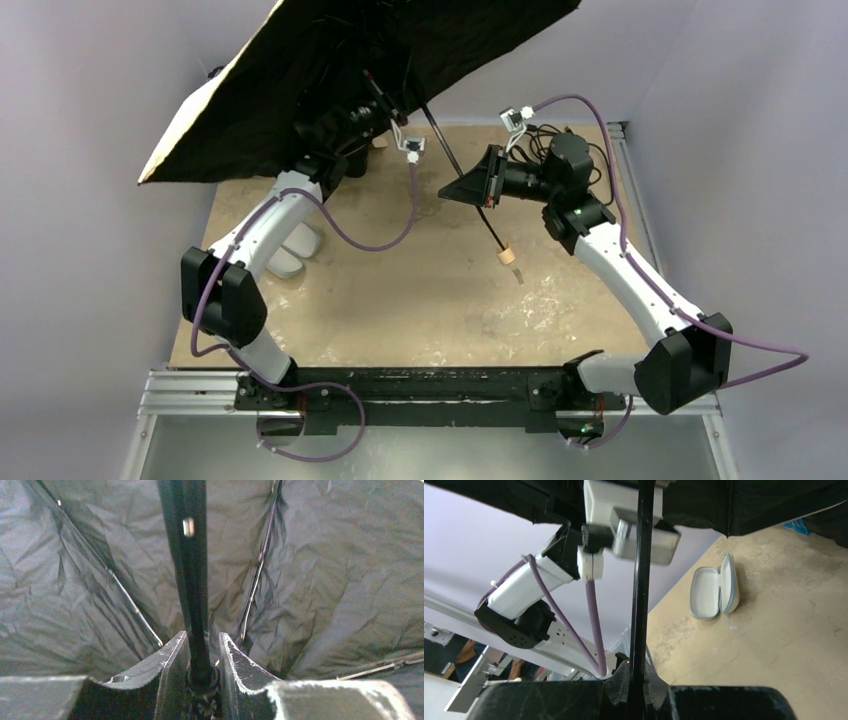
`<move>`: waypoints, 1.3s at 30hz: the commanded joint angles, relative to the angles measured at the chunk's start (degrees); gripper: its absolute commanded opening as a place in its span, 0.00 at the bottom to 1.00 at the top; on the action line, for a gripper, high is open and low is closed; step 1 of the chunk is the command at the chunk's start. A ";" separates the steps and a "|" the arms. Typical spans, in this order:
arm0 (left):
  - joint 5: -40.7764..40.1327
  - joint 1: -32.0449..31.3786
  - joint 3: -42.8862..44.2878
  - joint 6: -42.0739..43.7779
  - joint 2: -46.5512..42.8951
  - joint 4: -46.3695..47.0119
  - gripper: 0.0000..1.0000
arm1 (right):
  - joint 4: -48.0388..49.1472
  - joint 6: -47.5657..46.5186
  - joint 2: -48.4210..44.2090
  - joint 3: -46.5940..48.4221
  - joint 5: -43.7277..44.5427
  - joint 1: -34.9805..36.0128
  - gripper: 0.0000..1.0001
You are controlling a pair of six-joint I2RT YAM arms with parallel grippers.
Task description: Open the umbrella
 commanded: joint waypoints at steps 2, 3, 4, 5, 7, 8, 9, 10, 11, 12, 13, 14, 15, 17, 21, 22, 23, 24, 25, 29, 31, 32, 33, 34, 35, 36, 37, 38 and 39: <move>7.21 -2.43 -2.99 1.25 -3.61 -2.52 0.31 | 14.67 -1.36 -4.18 0.74 0.47 0.18 0.00; 7.65 -2.43 -3.52 1.44 -3.92 -2.61 0.32 | 14.82 -1.27 -4.27 0.65 0.72 0.10 0.00; 8.10 -2.44 -3.97 1.75 -4.14 -2.80 0.33 | 15.21 -1.16 -4.28 0.48 0.73 0.09 0.00; 8.41 -2.44 -4.31 1.87 -4.42 -2.95 0.33 | 15.69 -0.91 -4.21 0.41 0.66 0.12 0.00; 7.85 -2.55 -4.33 1.98 -4.65 -4.06 0.32 | 15.76 -0.98 -4.35 0.27 0.57 0.02 0.00; 7.39 -2.56 -4.20 1.69 -4.73 -4.09 0.30 | 15.67 -1.07 -4.60 0.21 0.51 0.00 0.00; 6.91 -2.61 -3.98 1.42 -4.71 -4.09 0.29 | 15.36 -1.34 -4.74 0.12 0.32 0.01 0.00; 6.23 -2.54 -3.75 1.02 -4.71 -4.15 0.27 | 14.97 -1.46 -4.92 -0.02 0.29 0.08 0.00; 5.28 -2.54 -3.44 0.64 -4.78 -4.28 0.26 | 14.80 -1.68 -5.16 -0.22 0.28 -0.06 0.00; 4.35 -2.48 -3.18 0.42 -4.80 -4.47 0.25 | 14.47 -1.87 -5.36 -0.25 0.21 -0.12 0.00; 3.33 -2.40 -2.91 0.19 -4.68 -4.58 0.25 | 13.76 -2.26 -5.56 -0.30 0.13 -0.26 0.00; 2.09 -2.25 -2.65 -0.08 -4.53 -4.45 0.25 | 13.09 -2.61 -5.72 -0.31 0.04 -0.45 0.00; 1.01 -2.00 -2.34 -0.08 -4.27 -4.26 0.25 | 12.65 -2.70 -5.95 -0.59 -0.05 -0.70 0.00; -1.72 -1.47 -1.68 0.03 -3.31 -2.99 0.25 | 12.54 -2.59 -6.64 -1.29 0.08 -1.05 0.00; -8.80 -0.28 2.17 -0.62 -0.71 -2.26 0.22 | 11.44 -2.54 -8.00 -2.20 0.53 -1.79 0.00; -10.16 0.33 3.70 -1.05 0.54 -1.96 0.22 | 10.87 -2.54 -8.36 -2.45 0.61 -2.17 0.00; -11.30 0.79 5.28 -1.51 1.62 -1.83 0.22 | 10.45 -2.58 -8.74 -2.75 0.40 -2.56 0.00; -12.02 1.34 6.97 -1.57 2.80 -1.87 0.22 | 9.97 -2.75 -9.33 -3.09 0.00 -2.91 0.00; -12.51 2.20 9.09 -1.50 4.09 -1.92 0.22 | 8.81 -3.35 -9.74 -3.23 -0.58 -3.24 0.00; -14.16 6.30 20.75 -1.33 11.39 -3.53 0.20 | -6.39 -14.29 -11.49 -0.71 -4.28 -4.63 0.00; -14.04 8.23 26.65 -1.25 14.46 -5.92 0.20 | -14.13 -20.22 -13.31 -0.18 -5.16 -5.05 0.00; -14.24 9.10 30.10 -1.68 16.02 -7.60 0.19 | -17.34 -22.46 -14.32 -0.23 -5.29 -5.10 0.00; -14.73 9.99 33.55 -1.78 17.82 -9.88 0.19 | -20.70 -25.11 -15.25 -0.25 -5.40 -5.10 0.00; -15.12 10.83 37.35 -1.86 19.75 -11.73 0.18 | -24.02 -27.65 -15.89 -0.33 -5.33 -5.14 0.00; -15.42 11.67 40.88 -1.85 21.66 -12.75 0.17 | -29.12 -30.58 -16.29 -0.39 -5.26 -5.17 0.00; -15.55 12.45 43.92 -1.25 23.38 -13.75 0.16 | -33.13 -33.38 -16.47 -0.27 -5.44 -5.18 0.00; -15.60 13.30 46.60 -0.77 24.82 -14.75 0.16 | -36.35 -35.98 -16.68 -0.30 -5.40 -5.19 0.00; -15.62 14.02 48.90 -0.68 26.17 -15.69 0.15 | -38.79 -37.79 -17.00 -0.59 -4.95 -5.25 0.00; -16.12 14.63 51.06 -0.48 27.09 -16.90 0.14 | -41.20 -40.13 -17.34 -0.83 -4.40 -5.20 0.00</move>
